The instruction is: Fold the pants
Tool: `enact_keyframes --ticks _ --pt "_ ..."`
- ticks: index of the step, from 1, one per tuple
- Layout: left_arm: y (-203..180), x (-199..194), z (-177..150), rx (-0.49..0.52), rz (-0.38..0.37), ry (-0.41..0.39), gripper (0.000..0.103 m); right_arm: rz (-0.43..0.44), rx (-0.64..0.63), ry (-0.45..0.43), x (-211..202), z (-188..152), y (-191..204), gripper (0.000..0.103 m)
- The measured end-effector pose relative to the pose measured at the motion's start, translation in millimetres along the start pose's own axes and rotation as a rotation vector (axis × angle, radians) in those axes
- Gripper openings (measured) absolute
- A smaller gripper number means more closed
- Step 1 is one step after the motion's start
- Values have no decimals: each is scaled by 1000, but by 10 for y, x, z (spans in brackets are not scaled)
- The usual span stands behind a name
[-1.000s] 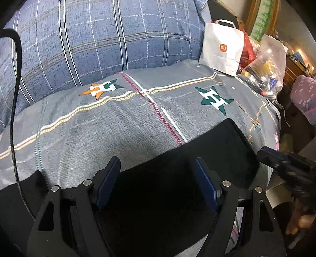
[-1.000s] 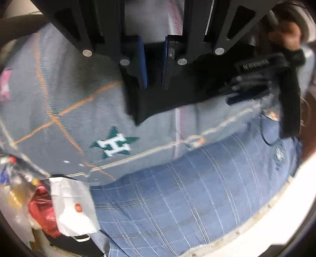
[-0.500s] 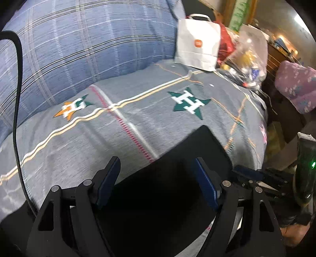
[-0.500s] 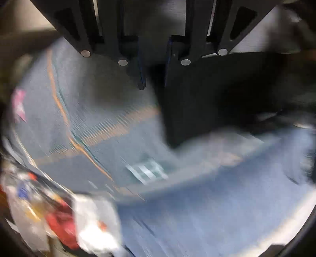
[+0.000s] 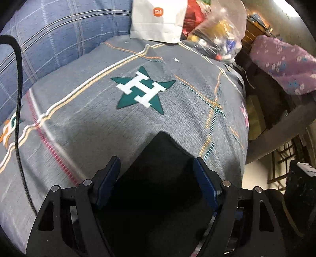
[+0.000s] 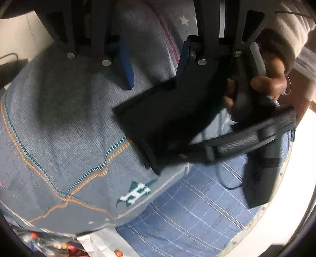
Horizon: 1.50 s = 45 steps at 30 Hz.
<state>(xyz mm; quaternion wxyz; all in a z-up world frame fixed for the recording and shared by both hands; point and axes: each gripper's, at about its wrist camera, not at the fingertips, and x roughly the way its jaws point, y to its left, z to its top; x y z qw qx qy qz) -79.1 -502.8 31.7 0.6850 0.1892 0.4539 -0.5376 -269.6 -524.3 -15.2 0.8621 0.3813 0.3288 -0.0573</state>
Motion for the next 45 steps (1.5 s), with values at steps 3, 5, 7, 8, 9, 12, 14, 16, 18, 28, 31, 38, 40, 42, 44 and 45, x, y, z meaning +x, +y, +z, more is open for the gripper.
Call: enact_keyframes --ticks 3,5,7,8,9,12,14,16,18,28,31,38,40,42,44,45 --pt "-56 77 58 36 -2 -11 77 40 30 -61 37 -3 -50 47" --pt "-99 122 81 59 -4 -22 71 63 35 -97 41 8 -56 47" --pt "-168 160 82 112 12 -24 56 71 26 -130 74 28 -46 48" --pt "-213 175 80 146 34 -26 49 73 24 -135 93 44 -40 48" --pt "-226 186 85 160 44 -29 45 76 27 -133 124 71 -30 48" --pt "-135 148 97 114 23 -32 20 94 52 -111 148 170 -33 27" --pt "-27 60 105 48 -19 -30 13 106 53 -112 145 200 -3 17" --pt "36 -157 86 18 -42 -68 13 123 0 -136 16 227 176 12" --pt "104 -440 57 -1 -41 -117 13 125 -77 -152 -79 264 417 12" --pt "1074 -2042 -949 -340 58 -299 13 297 -446 -31 178 4 1881 11" --pt "1408 -2260 -1480 -466 137 -316 14 328 -521 76 545 -267 2176 12" --pt "1587 -2310 -2249 -648 165 -297 29 370 -515 303 963 -501 2296 25" --pt "1511 -2295 -2315 -660 153 -323 57 405 -489 239 678 -358 2206 44" --pt "1460 -2289 -2325 -687 133 -367 63 373 -446 124 407 -172 2033 47" --pt "1399 -2293 -2275 -684 113 -377 63 309 -438 69 312 -20 1910 47" --pt "1355 -2288 -2235 -673 118 -383 63 271 -447 68 345 47 1891 46"
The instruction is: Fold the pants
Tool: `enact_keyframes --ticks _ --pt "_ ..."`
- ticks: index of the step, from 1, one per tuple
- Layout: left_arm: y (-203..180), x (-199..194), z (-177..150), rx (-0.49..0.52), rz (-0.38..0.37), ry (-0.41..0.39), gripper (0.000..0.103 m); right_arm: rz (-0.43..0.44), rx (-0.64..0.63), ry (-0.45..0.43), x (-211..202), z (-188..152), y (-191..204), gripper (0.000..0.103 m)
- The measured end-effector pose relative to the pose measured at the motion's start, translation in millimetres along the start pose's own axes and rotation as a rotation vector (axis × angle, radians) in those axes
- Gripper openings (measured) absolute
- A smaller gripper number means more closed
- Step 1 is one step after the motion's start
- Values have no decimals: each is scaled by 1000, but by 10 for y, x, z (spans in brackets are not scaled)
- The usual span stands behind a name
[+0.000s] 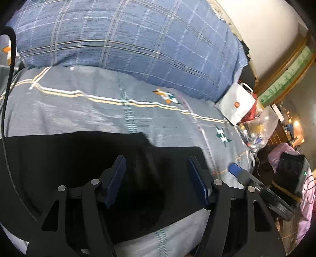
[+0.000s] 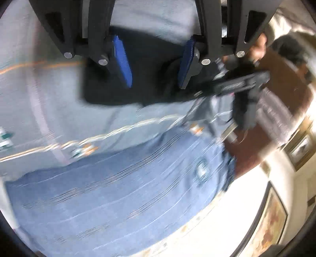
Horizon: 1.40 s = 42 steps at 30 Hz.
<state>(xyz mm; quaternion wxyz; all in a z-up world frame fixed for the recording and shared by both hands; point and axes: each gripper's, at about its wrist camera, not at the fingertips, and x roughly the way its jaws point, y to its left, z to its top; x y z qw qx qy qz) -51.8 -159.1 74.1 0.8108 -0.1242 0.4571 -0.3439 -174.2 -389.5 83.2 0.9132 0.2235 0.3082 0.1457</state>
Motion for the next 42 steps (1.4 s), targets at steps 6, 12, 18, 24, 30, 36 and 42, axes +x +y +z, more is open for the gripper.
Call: enact_keyframes --ticks 6,12,18,24,30,36,42 --pt "-229 285 -153 85 198 -2 63 -112 -64 82 522 56 -113 29" --pt "-74 387 -248 37 261 9 63 -163 -98 144 800 2 -203 27" --pt "-11 160 -317 0 246 -17 63 -143 -152 114 388 -23 33 27" --pt "29 103 -456 10 265 -6 63 -187 -180 185 579 -453 87 28" --pt "213 -445 -554 -72 279 -41 63 -128 -203 182 555 -265 381 28" --pt "582 -1247 -793 -170 365 -179 63 -51 -245 212 954 -205 693 29" --pt "1006 -1504 -995 -306 408 -221 66 -60 -333 267 1371 -414 960 32"
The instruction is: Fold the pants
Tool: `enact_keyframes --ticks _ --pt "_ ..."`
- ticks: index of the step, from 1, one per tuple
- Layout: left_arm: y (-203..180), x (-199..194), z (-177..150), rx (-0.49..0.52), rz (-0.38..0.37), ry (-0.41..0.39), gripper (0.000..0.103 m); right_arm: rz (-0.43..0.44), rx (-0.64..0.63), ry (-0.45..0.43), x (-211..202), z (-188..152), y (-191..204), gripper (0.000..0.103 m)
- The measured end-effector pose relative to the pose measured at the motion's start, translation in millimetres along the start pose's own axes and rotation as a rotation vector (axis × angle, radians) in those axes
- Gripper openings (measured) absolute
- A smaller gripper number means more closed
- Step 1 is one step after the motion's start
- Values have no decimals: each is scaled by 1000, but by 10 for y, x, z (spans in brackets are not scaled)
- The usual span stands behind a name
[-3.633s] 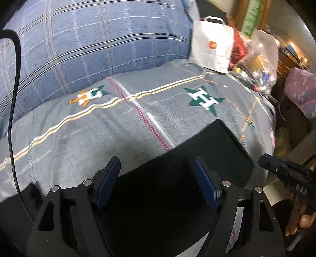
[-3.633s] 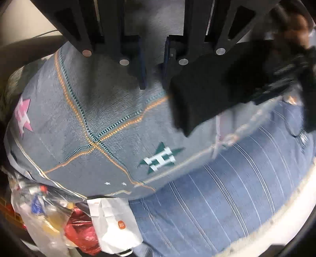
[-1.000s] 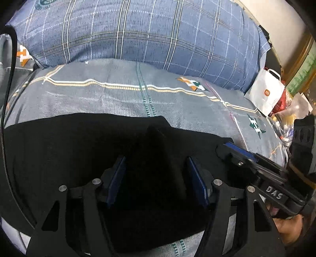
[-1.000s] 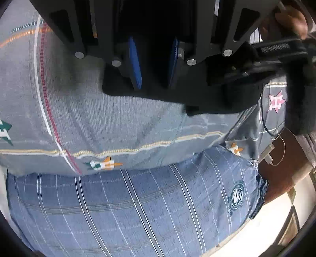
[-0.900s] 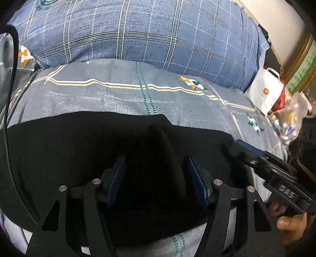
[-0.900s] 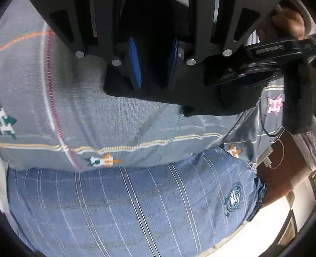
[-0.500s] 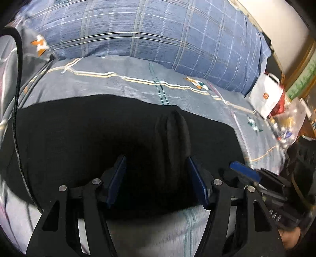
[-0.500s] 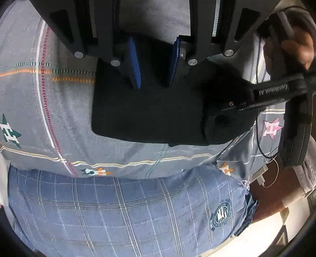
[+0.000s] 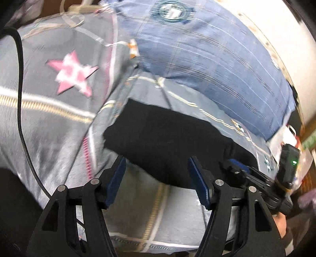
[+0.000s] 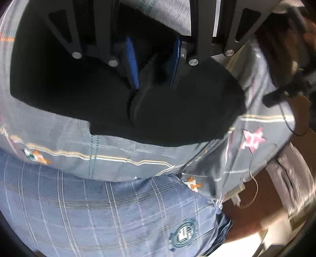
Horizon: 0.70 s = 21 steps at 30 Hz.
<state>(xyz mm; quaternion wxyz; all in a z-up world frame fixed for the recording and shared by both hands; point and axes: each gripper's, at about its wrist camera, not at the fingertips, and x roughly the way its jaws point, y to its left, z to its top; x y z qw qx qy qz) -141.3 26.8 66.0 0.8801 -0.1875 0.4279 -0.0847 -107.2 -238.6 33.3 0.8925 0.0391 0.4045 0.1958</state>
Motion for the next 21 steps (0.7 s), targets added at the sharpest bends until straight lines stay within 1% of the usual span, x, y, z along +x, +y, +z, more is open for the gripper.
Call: enact_keyframes --ticks 1,4,9,10,12,13,14,18,21 --pt "49 16 -9 -14 3 6 66 5 1 8 -29 28 16 32" --pt "134 88 -15 -48 -2 14 66 48 19 -14 -131 100 31 32" --pt "49 202 -55 -29 10 22 66 23 3 -35 -192 103 51 32" --pt "46 236 -52 -27 16 26 66 25 13 -30 -182 83 12 32" --pt "49 289 -51 -25 26 29 66 27 39 19 -66 60 -31 32" --pt "50 311 -40 -26 28 30 66 28 44 28 -49 57 -37 32" --pt "50 332 -38 -27 30 33 66 33 38 16 -79 75 -26 32" --pt "47 397 -29 -36 33 42 66 80 3 -30 -179 241 88 33" --pt "40 428 -37 -33 32 53 66 126 -30 -34 -136 383 204 35"
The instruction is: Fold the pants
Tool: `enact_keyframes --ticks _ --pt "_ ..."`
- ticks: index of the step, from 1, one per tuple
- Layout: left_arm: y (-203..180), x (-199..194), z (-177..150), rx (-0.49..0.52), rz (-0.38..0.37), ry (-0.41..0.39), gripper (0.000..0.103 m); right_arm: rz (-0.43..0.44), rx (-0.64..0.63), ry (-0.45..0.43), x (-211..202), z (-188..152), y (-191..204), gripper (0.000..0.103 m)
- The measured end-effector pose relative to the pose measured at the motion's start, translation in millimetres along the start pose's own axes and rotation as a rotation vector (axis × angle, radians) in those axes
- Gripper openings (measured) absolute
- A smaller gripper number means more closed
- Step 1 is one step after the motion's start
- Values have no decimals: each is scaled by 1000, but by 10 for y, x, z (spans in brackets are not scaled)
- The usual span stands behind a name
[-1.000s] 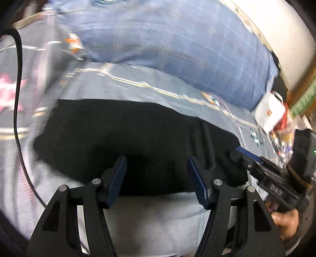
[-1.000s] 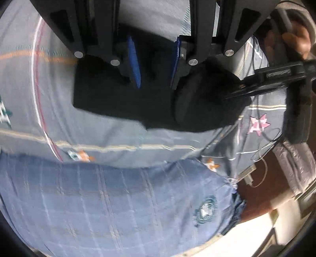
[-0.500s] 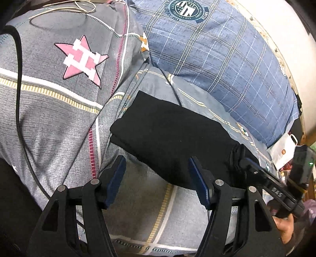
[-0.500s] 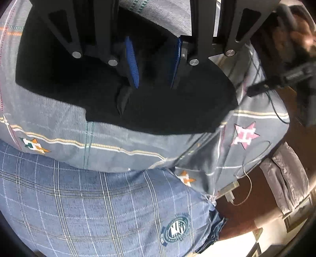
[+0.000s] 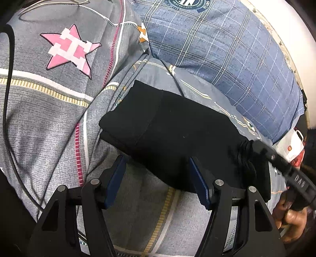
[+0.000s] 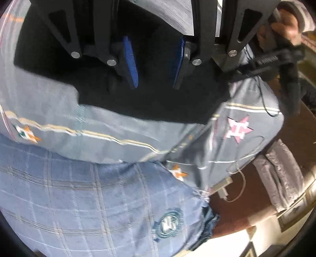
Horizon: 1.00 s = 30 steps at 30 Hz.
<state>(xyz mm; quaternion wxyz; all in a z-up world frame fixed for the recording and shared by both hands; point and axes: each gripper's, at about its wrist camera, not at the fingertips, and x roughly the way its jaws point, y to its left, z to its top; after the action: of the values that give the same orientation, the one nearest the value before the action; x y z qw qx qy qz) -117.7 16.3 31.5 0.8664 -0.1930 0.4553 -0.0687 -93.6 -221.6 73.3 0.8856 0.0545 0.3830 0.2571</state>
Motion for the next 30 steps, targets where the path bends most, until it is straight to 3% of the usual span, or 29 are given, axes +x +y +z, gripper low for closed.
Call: enact_keyframes --ticks 7,13,27,30 --pt "79 72 -40 -18 7 30 66 56 -116 45 365 278 275 45" --pt "114 102 -7 -28 -10 14 72 83 -176 103 740 440 429 47" --pt "71 228 116 -51 -72 15 99 125 -238 205 1275 670 510 48" --pt "47 259 142 -43 -81 18 102 131 -300 249 1421 704 592 49"
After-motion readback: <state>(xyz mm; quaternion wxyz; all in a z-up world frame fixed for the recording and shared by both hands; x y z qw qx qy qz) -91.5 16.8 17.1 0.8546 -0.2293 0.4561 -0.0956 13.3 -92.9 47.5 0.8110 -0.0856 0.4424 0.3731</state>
